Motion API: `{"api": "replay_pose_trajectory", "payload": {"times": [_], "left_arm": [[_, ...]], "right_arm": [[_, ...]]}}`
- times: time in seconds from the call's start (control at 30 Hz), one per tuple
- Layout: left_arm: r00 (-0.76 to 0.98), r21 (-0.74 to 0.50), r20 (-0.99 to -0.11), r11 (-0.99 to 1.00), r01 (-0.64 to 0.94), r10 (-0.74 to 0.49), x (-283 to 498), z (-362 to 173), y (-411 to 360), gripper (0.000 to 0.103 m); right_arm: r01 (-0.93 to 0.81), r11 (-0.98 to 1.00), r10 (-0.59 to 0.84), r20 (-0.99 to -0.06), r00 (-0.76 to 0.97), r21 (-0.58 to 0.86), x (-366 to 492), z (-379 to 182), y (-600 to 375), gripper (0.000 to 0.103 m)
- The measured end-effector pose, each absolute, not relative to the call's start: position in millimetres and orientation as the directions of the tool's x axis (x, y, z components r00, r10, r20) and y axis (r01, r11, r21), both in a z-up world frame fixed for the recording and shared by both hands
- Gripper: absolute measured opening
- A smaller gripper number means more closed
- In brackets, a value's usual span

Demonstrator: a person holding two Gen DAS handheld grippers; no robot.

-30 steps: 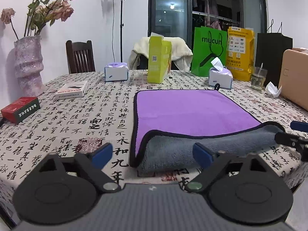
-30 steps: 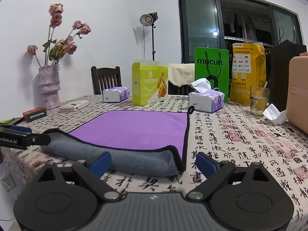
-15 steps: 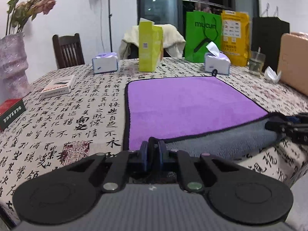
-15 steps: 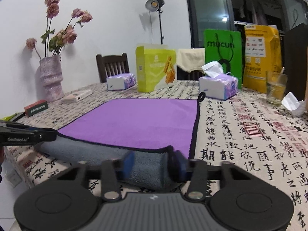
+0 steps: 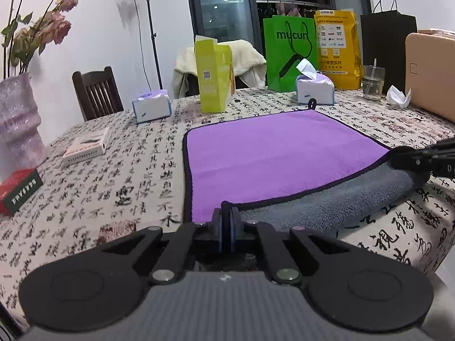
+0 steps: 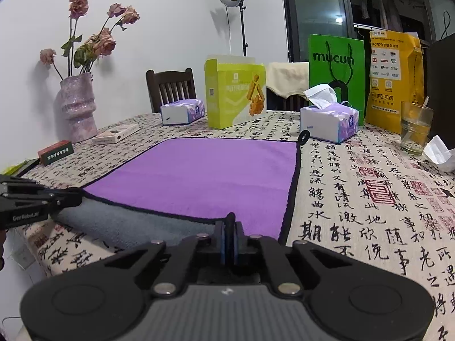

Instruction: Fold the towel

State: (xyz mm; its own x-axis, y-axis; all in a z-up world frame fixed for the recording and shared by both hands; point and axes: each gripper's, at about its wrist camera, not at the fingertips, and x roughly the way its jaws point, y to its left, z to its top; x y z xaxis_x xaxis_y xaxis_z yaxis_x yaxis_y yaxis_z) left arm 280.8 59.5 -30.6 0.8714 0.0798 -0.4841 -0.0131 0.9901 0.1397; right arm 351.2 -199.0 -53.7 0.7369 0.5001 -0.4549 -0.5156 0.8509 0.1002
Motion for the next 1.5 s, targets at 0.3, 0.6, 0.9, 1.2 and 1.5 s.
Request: {"api": "replay_pose_trajectory", "payload": {"times": [0.3, 0.6, 0.9, 1.2, 1.5], "left_arm": [[0.874, 0.105, -0.481, 0.994, -0.023, 0.071, 299, -13, 69, 0.005], [0.884, 0.113, -0.460, 0.993, -0.029, 0.078, 326, 6, 75, 0.006], [0.869, 0.091, -0.489, 0.995, -0.032, 0.073, 357, 8, 82, 0.006], [0.856, 0.061, -0.513, 0.998, -0.033, 0.060, 385, 8, 96, 0.006], [0.837, 0.045, -0.544, 0.998, -0.034, 0.053, 413, 3, 106, 0.006]], "right_arm": [[-0.518, 0.855, 0.482, -0.419, 0.770, 0.030, 366, -34, -193, 0.004], [-0.515, 0.857, 0.471, -0.431, 0.769, 0.018, 394, -21, -188, 0.004], [-0.505, 0.862, 0.469, -0.464, 0.752, 0.053, 422, -19, -185, 0.004], [-0.514, 0.856, 0.473, -0.487, 0.735, 0.056, 452, -16, -176, 0.004], [-0.513, 0.854, 0.477, -0.522, 0.707, 0.086, 487, -20, -168, 0.004]]}}
